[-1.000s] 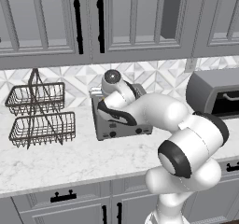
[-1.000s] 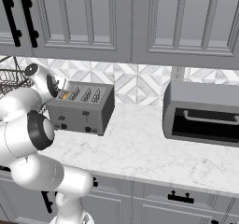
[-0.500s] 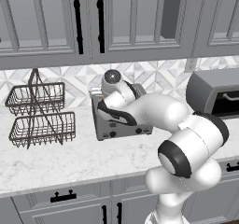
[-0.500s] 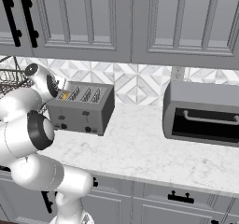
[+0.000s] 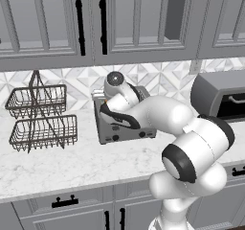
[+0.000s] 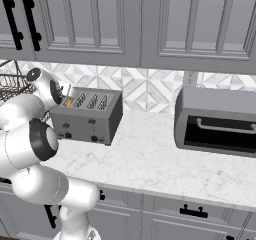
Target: Start the toaster. Once the lever pops up, take the bread to the plate on the dining counter.
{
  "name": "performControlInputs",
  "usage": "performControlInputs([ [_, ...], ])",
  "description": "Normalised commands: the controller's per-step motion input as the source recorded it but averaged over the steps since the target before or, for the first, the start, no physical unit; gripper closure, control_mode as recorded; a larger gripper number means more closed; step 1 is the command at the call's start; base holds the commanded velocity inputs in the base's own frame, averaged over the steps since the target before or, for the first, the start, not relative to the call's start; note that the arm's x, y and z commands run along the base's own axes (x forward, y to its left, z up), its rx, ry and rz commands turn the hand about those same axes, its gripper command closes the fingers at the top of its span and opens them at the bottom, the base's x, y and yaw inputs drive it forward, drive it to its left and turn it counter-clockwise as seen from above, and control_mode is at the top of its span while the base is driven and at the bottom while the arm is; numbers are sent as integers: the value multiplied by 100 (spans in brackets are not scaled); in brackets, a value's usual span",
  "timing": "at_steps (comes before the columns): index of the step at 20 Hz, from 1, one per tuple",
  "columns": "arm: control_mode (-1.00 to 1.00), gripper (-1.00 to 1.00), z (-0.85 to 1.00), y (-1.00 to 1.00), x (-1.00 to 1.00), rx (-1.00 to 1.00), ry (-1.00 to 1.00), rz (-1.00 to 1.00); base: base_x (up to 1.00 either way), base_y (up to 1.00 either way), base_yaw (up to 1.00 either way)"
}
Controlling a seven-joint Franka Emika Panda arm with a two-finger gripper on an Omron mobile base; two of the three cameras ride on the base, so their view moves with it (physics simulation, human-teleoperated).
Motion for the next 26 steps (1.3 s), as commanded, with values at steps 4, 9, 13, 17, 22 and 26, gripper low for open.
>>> performControlInputs([
  [4,-100,-100,0,0,0,0,0,0,0,0,0],
  [9,-100,-100,0,0,0,0,0,0,0,0,0],
  [13,-100,-100,0,0,0,0,0,0,0,0,0],
  [17,-100,-100,0,0,0,0,0,0,0,0,0],
  [22,-100,-100,0,0,0,0,0,0,0,0,0],
  [26,-100,-100,0,0,0,0,0,0,0,0,0],
])
